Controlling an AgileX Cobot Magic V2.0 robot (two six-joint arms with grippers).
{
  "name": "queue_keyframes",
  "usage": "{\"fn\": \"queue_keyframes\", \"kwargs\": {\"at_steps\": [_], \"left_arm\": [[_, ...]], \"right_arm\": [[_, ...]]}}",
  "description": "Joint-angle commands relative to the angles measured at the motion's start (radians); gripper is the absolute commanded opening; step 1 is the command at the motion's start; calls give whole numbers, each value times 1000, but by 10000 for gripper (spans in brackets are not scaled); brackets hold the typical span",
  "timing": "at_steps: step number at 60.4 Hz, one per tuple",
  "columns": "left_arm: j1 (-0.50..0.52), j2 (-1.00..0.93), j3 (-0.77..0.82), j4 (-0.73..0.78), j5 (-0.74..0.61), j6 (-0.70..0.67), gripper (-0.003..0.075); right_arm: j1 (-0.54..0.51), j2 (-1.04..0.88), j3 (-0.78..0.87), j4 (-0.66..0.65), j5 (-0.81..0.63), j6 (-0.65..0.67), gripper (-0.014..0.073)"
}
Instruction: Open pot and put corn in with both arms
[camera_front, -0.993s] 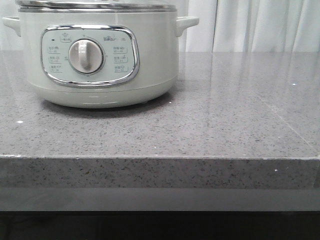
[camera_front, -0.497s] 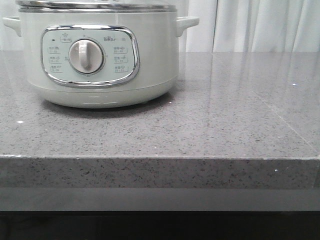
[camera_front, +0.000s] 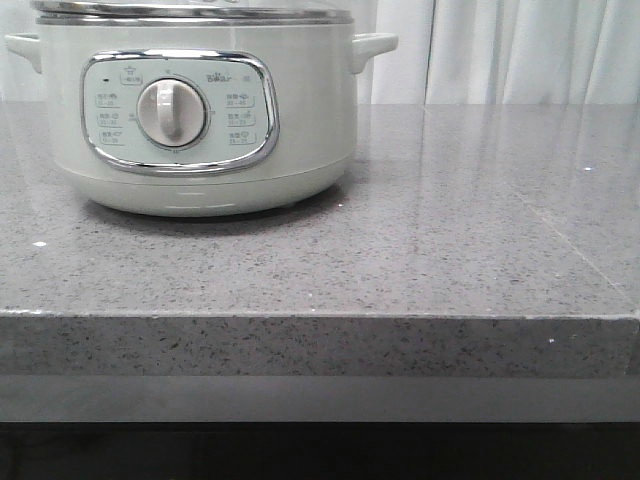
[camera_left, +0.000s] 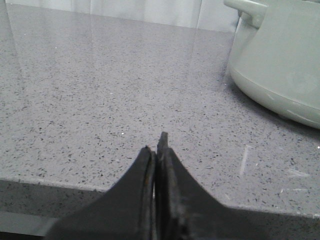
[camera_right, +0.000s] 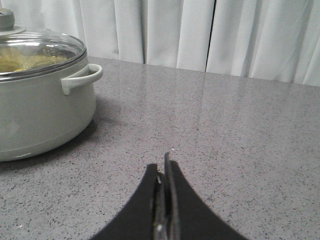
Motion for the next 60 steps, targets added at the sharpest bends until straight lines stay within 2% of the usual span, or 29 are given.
{"fn": "queue_keyframes", "kwargs": {"at_steps": [1,24,30,38,50,60], "left_arm": [[0,-25,0,-9,-80,-12,-18],[0,-25,0,-9,-80,-12,-18],[0,-25,0,-9,-80,-12,-18],[0,-25,0,-9,-80,-12,-18],[0,-25,0,-9,-80,-12,-18],[0,-25,0,-9,-80,-12,-18]], "right_arm": [[1,7,-31,0,-76,-7,-68],[0,7,-23,-7,-81,-8,-68],[-5,-2,9,-62,-91,1,-68],[-76,-89,106,-127,-79,78,-68],[-194,-238,285,-149,-79,147,-68],[-203,-351,358,-149,-73,150,-68]]}}
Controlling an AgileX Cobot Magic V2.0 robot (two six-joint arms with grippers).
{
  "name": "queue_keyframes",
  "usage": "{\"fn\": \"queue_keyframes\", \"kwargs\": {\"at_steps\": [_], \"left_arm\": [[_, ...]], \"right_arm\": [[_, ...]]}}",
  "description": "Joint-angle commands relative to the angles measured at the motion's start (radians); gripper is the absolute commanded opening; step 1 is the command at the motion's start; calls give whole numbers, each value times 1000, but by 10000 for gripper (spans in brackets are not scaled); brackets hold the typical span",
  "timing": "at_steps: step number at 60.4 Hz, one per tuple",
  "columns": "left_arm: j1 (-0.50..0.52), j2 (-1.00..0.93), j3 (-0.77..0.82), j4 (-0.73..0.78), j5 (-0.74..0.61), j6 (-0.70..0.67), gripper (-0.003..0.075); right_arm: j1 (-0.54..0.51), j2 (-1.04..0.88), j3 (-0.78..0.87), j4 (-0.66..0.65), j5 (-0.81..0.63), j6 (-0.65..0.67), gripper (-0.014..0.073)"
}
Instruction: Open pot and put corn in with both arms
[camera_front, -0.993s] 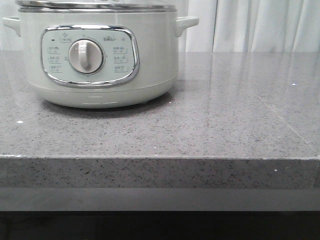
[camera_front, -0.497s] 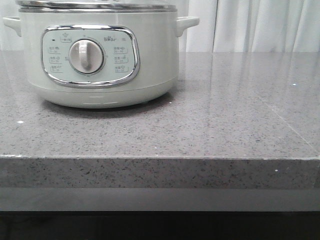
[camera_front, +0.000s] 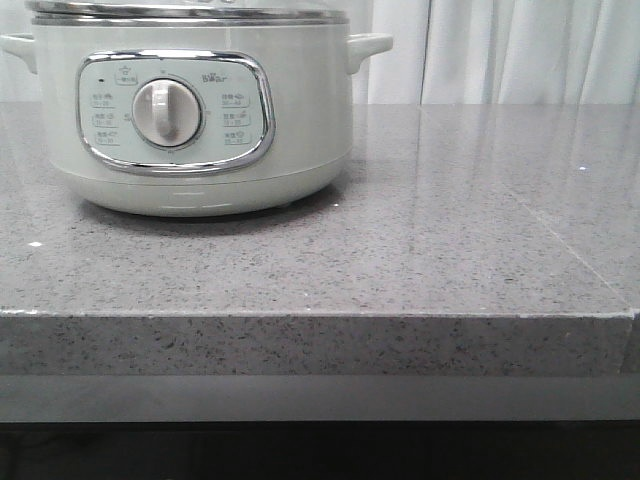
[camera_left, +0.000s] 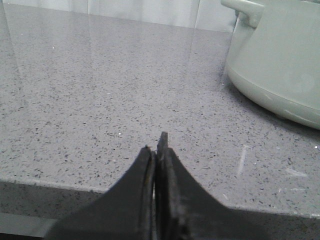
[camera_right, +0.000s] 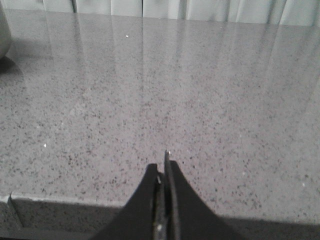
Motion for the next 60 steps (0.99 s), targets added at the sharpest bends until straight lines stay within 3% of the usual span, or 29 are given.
{"fn": "queue_keyframes", "kwargs": {"at_steps": [1,60], "left_arm": [[0,-25,0,-9,-80,-12,-18],[0,-25,0,-9,-80,-12,-18]], "right_arm": [[-6,-40,5,-9,-78,8,-68],[-6,-91,4,-9,-55,8,-68]]}}
